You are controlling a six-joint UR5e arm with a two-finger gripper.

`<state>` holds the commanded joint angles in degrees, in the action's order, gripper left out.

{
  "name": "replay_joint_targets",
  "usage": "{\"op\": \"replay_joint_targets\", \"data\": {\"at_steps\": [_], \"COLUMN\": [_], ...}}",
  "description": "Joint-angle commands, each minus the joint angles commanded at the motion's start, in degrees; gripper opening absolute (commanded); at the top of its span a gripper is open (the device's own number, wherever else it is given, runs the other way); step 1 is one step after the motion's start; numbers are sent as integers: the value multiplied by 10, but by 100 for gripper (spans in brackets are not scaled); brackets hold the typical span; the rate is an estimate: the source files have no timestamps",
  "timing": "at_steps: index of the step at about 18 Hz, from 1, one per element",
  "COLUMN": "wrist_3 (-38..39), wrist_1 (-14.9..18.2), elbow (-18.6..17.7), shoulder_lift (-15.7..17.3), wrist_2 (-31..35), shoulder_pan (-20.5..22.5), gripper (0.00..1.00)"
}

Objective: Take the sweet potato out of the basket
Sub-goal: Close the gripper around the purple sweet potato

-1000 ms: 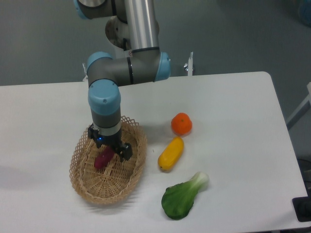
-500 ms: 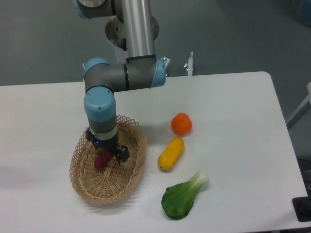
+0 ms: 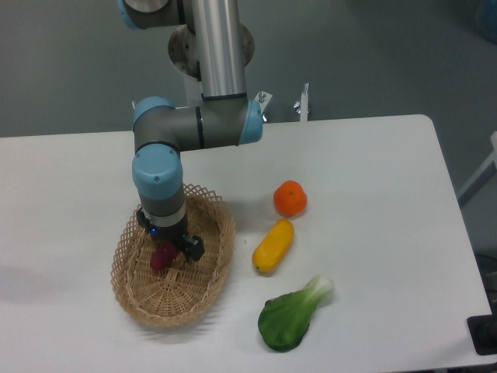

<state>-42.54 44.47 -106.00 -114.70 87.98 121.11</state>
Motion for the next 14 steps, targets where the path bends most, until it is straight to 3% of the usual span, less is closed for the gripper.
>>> {"op": "replay_joint_targets", "data": {"at_steps": [4, 14], "wrist_3": [-4, -31], "wrist_1": [0, -3], "elbow": [2, 25], "shoulder_lift": [0, 19], "wrist_2": [2, 13], "shoulder_pan": [0, 2], "gripper": [24, 24]}}
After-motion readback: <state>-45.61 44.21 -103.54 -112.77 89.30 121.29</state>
